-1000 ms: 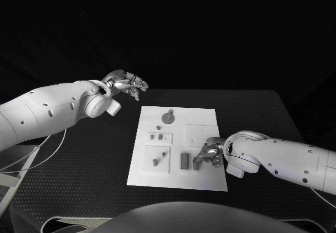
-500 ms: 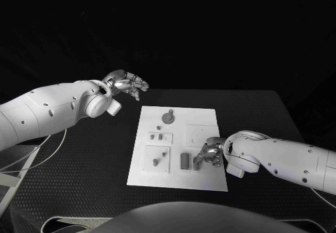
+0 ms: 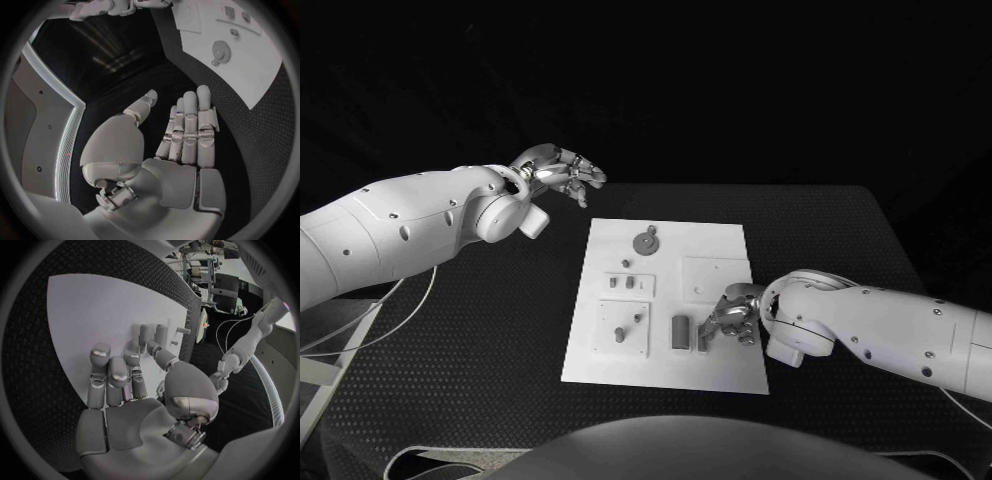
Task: Assemble the parts on the task board
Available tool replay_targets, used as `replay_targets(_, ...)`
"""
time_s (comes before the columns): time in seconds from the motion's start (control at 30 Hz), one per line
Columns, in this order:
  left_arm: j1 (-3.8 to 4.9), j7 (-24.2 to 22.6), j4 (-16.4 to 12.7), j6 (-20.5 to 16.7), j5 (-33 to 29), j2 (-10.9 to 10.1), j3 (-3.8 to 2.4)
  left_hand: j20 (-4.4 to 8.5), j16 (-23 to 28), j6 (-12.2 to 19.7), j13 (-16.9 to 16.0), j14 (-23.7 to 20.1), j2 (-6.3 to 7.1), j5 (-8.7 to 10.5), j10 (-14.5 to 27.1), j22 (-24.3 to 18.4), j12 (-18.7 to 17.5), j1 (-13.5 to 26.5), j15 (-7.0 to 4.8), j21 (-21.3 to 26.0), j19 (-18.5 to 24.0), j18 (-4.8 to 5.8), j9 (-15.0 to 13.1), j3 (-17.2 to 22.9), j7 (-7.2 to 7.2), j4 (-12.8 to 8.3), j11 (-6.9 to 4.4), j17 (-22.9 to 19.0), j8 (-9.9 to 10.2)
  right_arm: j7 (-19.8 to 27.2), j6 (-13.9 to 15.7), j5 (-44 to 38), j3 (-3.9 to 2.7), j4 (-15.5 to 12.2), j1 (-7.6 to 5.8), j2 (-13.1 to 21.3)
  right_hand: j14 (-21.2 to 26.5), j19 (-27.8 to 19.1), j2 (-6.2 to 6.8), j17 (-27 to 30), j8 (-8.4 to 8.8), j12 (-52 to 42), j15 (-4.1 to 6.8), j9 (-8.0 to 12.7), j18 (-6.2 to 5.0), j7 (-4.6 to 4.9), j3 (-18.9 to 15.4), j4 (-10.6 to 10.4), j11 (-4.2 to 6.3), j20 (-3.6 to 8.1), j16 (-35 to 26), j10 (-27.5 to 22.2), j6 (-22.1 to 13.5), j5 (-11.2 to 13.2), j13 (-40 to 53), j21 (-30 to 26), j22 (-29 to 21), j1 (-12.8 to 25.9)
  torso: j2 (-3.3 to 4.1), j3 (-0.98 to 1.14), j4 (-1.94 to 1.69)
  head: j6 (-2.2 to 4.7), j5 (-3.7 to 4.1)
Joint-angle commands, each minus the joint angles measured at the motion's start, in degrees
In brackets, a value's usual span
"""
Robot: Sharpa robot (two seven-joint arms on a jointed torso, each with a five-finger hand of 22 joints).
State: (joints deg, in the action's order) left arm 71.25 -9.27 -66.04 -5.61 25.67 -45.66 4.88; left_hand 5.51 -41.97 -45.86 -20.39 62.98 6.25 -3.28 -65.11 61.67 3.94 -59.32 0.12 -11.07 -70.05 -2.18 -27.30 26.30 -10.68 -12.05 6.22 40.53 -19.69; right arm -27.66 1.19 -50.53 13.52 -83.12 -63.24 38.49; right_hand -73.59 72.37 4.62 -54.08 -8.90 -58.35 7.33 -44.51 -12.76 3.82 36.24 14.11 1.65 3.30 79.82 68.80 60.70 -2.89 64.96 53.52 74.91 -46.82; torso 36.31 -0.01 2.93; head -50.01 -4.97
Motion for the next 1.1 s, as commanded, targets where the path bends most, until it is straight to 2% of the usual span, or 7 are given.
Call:
replay_targets(0.03, 0.03, -0.4, -0.1, 0.8, -0.1, 0.0, -0.02, -0.15, 0.2, 0.0, -0.1, 0.3, 0.12, 0.04, 0.1, 0.1, 0.0, 0.3, 0.17, 0.2, -0.3, -2.81, 0.1, 0.0, -0.26, 0.5, 0.30, 0.1, -0.4, -0.1, -0.3, -0.4, 0.01, 0.0, 0.06, 0.0, -0.3, 0.4, 0.57, 0.1, 0.32, 0.2, 0.15, 0.1, -2.24, 1.29, 0.1, -0.5, -0.32, 0.17, -0.3, -0.3, -1.3, 0.1, -0.1, -0.3, 0.2, 0.4, 0.01, 0.02, 0.03, 0.01, 0.06)
replay_targets(0.6, 0.03, -0.4, 0.0, 0.8, -0.1, 0.1, -0.02, -0.15, 0.2, 0.0, -0.1, 0.3, 0.12, 0.04, 0.1, 0.1, 0.0, 0.4, 0.17, 0.2, -0.3, -2.81, 0.1, 0.0, -0.28, 0.5, 0.31, 0.1, -0.4, 1.2, 0.5, -0.4, 0.01, -0.6, 0.07, 0.8, -0.4, 0.5, 2.05, 0.1, 0.36, 0.2, 0.14, 0.3, -2.24, 1.30, 0.5, -2.1, -0.33, 0.32, -0.4, -0.4, -1.3, 0.1, -0.1, -0.5, 0.2, 1.9, 0.00, 0.03, 0.00, 0.01, -0.02)
replay_targets(0.73, 0.02, -0.5, 0.0, 0.8, -0.1, 0.1, -0.02, -0.15, 0.2, 0.1, -0.1, 0.4, 0.12, 0.04, 0.1, 0.1, 0.0, 0.4, 0.17, 0.2, -0.4, -2.82, 0.1, 0.0, -0.28, 0.5, 0.31, 0.1, -0.4, 2.3, 0.4, -1.9, 0.00, -1.3, 0.05, 1.9, -0.4, 0.6, 2.99, 0.1, 0.31, 0.1, 0.19, 0.3, -2.24, 1.26, 0.8, -1.9, -0.28, 0.46, -0.4, -0.4, -1.2, 0.1, -0.1, -0.5, 0.2, 1.5, -0.02, 0.05, 0.02, 0.01, -0.03)
replay_targets(0.87, 0.02, -0.5, 0.0, 0.7, -0.1, 0.0, -0.02, -0.15, 0.3, 0.0, -0.1, 0.4, 0.12, 0.04, 0.1, 0.1, 0.0, 0.4, 0.17, 0.2, -0.4, -2.82, 0.1, 0.0, -0.28, 0.5, 0.30, 0.1, -0.4, 2.7, -1.1, -3.6, -0.02, -2.8, 0.00, 3.3, -0.5, 0.8, 3.84, 0.0, -0.08, 0.0, 0.31, 0.1, -2.24, 1.09, 1.2, -1.5, -0.13, 0.61, -0.4, -0.3, -0.6, 0.1, -0.1, -0.5, 0.3, 0.7, -0.03, 0.07, 0.05, 0.01, -0.05)
replay_targets(1.1, 0.02, -0.6, 0.0, 0.8, -0.1, 0.0, -0.02, -0.15, 0.3, 0.0, -0.1, 0.4, 0.12, 0.04, 0.1, 0.1, 0.0, 0.3, 0.16, 0.2, -0.4, -2.82, 0.1, 0.0, -0.28, 0.5, 0.30, 0.1, -0.4, 3.6, -4.1, -11.0, 0.01, -4.3, 0.00, 4.0, -0.8, 1.1, 4.37, -0.2, -1.57, -0.4, 0.81, -0.7, -2.24, 0.39, 2.0, 0.1, 0.49, 0.67, -0.1, 0.6, 1.6, 0.1, -0.1, -0.3, 0.4, -2.1, 0.01, 0.07, 0.10, 0.01, 0.05)
